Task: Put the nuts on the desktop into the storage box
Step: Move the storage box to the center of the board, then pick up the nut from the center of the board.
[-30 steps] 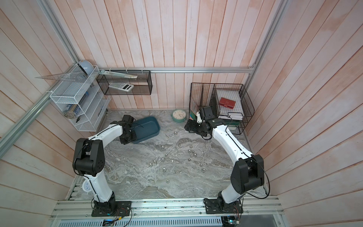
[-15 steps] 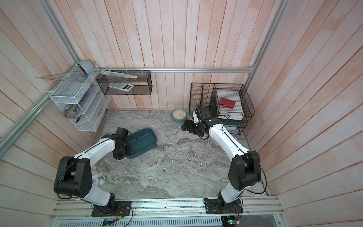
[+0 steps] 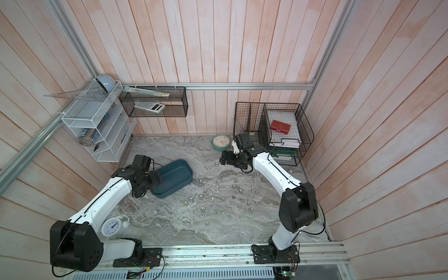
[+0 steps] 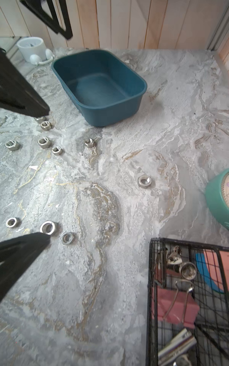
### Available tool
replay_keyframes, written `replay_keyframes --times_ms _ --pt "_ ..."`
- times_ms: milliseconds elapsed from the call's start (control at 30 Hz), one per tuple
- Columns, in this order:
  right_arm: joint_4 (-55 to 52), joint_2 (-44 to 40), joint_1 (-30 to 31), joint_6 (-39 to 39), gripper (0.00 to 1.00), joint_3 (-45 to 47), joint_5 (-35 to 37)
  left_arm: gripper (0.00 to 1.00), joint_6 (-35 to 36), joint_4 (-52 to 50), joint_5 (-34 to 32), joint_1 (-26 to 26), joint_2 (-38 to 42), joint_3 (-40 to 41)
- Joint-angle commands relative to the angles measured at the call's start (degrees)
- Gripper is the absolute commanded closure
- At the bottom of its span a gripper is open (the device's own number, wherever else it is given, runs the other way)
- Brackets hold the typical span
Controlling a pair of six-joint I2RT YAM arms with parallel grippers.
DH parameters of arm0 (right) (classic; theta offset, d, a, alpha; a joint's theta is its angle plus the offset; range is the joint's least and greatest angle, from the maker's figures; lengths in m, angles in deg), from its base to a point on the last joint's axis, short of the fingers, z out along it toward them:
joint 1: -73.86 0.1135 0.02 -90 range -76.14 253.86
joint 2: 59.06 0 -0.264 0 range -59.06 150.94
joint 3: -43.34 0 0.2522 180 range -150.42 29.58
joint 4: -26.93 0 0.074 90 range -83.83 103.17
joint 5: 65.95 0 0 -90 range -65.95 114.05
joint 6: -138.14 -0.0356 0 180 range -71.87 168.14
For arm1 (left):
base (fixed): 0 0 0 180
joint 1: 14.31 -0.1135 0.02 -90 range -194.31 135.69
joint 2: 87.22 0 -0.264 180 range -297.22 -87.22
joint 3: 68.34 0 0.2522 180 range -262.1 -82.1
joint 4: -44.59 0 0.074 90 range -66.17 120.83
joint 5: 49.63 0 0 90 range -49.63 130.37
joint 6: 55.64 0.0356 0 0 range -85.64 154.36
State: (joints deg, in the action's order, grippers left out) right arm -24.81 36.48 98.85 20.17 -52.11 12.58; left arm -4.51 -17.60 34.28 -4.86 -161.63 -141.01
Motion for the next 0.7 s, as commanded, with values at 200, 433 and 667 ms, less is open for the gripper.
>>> replay_keyframes --times_ms 200,433,667 --pt "-8.5 -6.1 0.8 4.4 0.02 8.5 10.2 0.00 1.7 7.3 0.2 7.1 -3.7 -5.4" --pt "-7.6 -10.3 1.4 2.7 0.02 14.5 9.5 0.00 4.4 11.6 -0.5 14.5 -6.5 -4.8" --pt "-4.5 -11.0 2.4 2.3 0.02 15.0 7.3 0.03 2.5 15.0 2.7 20.7 -11.4 -5.2"
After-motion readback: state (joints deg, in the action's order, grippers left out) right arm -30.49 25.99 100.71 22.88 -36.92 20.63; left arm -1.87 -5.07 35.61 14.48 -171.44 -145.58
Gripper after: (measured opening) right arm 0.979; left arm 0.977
